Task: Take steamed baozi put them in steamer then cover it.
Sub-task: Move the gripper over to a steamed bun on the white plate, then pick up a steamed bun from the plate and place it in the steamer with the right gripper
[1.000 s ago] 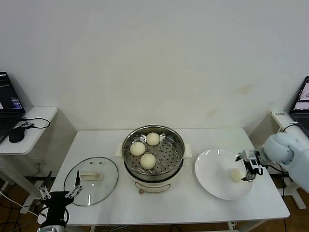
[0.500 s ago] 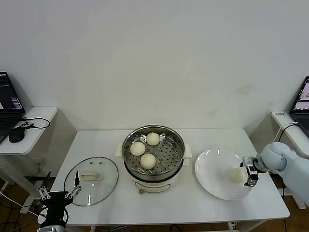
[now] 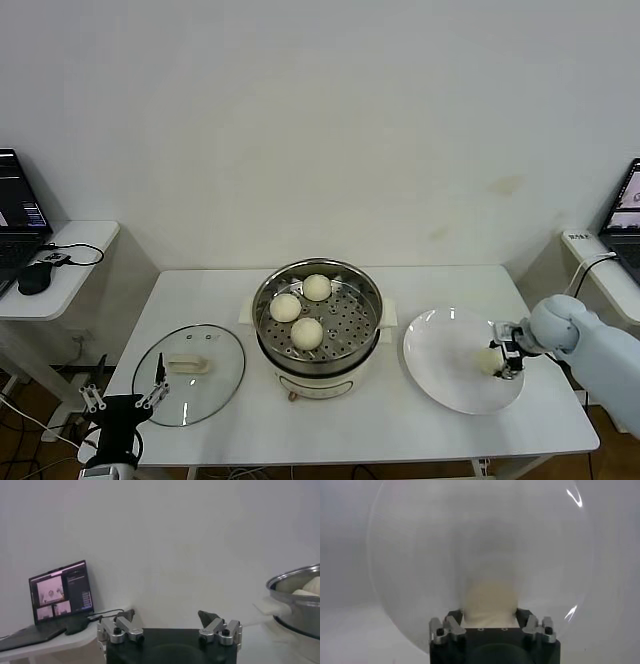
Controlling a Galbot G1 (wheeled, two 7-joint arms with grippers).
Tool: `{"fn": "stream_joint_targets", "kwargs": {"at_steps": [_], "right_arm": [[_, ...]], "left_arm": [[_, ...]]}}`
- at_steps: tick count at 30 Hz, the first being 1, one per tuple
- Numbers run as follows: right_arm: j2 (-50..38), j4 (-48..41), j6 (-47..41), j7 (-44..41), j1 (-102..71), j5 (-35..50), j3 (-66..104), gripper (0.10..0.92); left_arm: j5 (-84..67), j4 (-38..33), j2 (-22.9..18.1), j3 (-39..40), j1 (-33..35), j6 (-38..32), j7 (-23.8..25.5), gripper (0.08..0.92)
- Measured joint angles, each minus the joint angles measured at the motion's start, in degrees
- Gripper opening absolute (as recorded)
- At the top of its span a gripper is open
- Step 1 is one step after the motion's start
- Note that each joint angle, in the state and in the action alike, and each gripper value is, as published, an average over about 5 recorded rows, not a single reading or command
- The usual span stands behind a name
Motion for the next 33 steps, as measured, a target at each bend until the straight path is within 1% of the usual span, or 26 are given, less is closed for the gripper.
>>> {"fn": "stream_joint_targets", "kwargs": {"at_steps": [6,11,20,26,33], "right_arm": [[-1.05,1.25,-0.76,-0.39,1.77,1.23,-0.79,0.584],[-3.02,3.83,-1.87,-0.66,5.75,3.64,-3.1,0.585],[-4.97,11.48,-5.79,-0.34,21.66,12.91,-12.91,0.596],[-2.16,15.36,-10.08,1.65,34.34,21.81,-21.14,0.602],[5.0,17.34,-15.5,5.7,44.01,31.79,-29.84,0.608]], "left_arm": [[0.04,0.05,-0.03,0.38,-0.18,-0.01,-0.03,0.823],[0.15,-0.16,0.04,0.67,-0.32,0.01,-0.03,0.823],[0.31,-0.64,-0.15,1.56,-0.95,0.06,-0.05,0.823],[0.49,-1.42,-0.38,1.7,-0.89,0.2,-0.08,0.823],[1.22,-2.23,-1.26,1.65,-0.67,0.42,-0.12,0.823]]}}
